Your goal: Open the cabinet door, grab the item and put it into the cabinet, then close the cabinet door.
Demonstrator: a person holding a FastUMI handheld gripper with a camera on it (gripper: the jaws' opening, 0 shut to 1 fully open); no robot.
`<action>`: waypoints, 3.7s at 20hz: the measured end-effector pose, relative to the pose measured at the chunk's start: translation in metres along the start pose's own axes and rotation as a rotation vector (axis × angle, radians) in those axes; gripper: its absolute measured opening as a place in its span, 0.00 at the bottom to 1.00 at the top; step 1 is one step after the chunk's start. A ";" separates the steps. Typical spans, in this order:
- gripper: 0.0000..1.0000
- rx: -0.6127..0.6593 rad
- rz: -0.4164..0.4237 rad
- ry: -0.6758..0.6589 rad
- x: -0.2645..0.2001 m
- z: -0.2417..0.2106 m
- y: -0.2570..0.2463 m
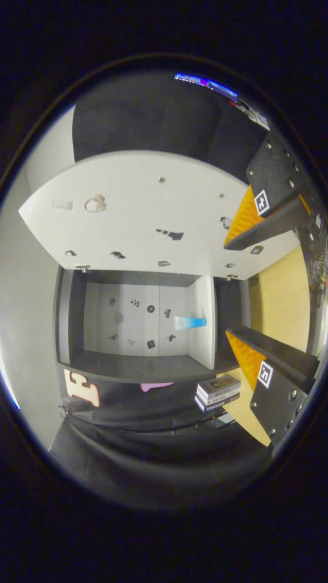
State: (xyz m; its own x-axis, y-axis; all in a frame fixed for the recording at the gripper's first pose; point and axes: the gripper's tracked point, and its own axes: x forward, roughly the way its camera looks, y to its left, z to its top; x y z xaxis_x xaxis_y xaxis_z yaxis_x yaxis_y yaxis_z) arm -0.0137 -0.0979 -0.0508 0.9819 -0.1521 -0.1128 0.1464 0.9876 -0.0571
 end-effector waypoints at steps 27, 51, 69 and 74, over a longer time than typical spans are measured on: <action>0.97 0.099 0.213 -0.051 0.049 0.001 -0.149; 1.00 0.043 0.549 -0.057 0.108 0.012 0.131; 1.00 0.030 0.315 -0.132 0.244 0.040 0.256; 1.00 0.041 0.260 -0.143 0.261 0.040 0.261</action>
State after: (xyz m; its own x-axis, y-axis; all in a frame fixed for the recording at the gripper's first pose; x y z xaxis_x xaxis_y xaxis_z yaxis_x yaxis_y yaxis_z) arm 0.2853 0.1218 -0.0550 0.9936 0.1103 0.0225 -0.1102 0.9939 -0.0041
